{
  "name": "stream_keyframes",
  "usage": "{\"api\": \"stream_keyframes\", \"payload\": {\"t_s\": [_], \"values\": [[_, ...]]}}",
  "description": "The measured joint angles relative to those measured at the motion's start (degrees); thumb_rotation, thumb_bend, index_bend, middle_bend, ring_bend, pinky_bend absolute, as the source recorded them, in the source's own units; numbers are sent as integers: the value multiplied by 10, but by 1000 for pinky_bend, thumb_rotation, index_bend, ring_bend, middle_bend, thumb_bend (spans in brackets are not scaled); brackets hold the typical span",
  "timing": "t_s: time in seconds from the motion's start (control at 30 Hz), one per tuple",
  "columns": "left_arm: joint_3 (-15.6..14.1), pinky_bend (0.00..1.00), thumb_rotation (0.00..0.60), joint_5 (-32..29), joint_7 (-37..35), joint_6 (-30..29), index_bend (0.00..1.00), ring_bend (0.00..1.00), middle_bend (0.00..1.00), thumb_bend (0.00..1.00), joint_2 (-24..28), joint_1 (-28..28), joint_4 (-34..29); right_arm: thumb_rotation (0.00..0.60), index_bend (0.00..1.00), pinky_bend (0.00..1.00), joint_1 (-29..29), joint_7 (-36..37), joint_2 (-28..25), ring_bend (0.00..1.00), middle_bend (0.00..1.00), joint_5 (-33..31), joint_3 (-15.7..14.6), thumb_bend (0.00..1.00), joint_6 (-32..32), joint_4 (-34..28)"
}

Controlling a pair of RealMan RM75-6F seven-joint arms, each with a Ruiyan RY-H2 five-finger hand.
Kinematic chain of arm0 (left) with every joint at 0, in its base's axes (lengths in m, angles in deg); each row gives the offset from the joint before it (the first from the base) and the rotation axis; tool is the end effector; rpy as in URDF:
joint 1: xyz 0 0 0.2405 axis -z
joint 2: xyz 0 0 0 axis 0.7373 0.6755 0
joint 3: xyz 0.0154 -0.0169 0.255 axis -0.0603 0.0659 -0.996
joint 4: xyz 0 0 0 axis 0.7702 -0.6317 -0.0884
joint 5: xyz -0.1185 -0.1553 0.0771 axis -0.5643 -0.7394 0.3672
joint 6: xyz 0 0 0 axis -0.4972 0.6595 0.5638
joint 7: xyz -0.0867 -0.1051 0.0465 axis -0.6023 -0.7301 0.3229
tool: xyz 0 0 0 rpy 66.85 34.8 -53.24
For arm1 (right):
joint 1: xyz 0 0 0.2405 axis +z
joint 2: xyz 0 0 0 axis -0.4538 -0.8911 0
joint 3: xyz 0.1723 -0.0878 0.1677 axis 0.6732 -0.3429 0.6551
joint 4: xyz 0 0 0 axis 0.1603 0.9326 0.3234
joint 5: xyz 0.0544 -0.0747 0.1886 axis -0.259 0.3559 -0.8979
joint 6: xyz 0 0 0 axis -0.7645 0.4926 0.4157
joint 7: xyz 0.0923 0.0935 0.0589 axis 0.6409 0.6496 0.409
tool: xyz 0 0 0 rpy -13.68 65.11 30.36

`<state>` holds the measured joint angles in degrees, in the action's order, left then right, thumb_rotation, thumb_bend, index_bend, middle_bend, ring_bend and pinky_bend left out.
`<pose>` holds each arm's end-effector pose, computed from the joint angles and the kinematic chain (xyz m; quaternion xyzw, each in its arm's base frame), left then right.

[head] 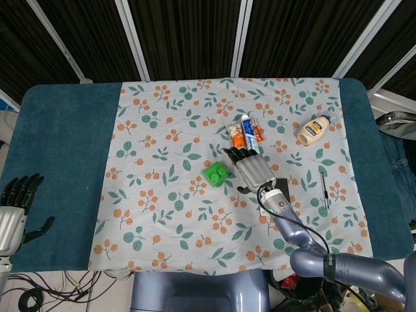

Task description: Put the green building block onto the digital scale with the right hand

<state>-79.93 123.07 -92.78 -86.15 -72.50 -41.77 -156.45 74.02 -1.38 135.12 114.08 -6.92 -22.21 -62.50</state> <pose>-0.3002 0.1819 0.1492 -0.6012 -0.3616 -0.4429 0.5583 -0.1006 -0.3700 0.0039 0.7554 -0.3487 0.3519 0.4290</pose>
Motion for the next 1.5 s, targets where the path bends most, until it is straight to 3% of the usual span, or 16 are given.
{"api": "stream_keyframes", "payload": {"t_s": [0.43, 0.73, 0.93, 1.07, 1.17, 1.33, 1.5], "values": [[0, 29, 600, 0, -10, -1, 0, 40, 48, 262, 4, -1, -1, 600, 91, 196, 82, -11, 82, 148, 124, -52, -8, 181, -56, 119], [2, 29, 600, -4, -11, -1, 0, 40, 48, 262, 4, -1, -2, 600, 191, 196, 103, -6, 109, 165, 183, -56, -33, 239, -79, 168], [3, 29, 600, -4, -12, -1, 0, 40, 47, 262, 5, -1, -3, 600, 270, 199, 112, -2, 125, 256, 286, -57, -45, 290, -88, 189], [3, 34, 600, -5, -13, -2, 0, 40, 46, 262, 5, -1, -3, 600, 380, 328, 116, 2, 133, 411, 421, -56, -51, 437, -87, 199], [3, 37, 600, -5, -13, -2, 0, 40, 46, 262, 5, -1, -2, 600, 424, 393, 115, 9, 138, 464, 469, -47, -50, 546, -73, 201], [3, 37, 600, -4, -13, -2, 0, 40, 46, 262, 5, -2, -3, 600, 434, 394, 105, 32, 134, 479, 483, -25, -45, 575, -41, 193], [2, 37, 600, -3, -12, -3, 0, 40, 46, 262, 5, -2, -3, 600, 434, 394, 92, 41, 97, 481, 486, -17, -40, 593, -22, 144]]}}
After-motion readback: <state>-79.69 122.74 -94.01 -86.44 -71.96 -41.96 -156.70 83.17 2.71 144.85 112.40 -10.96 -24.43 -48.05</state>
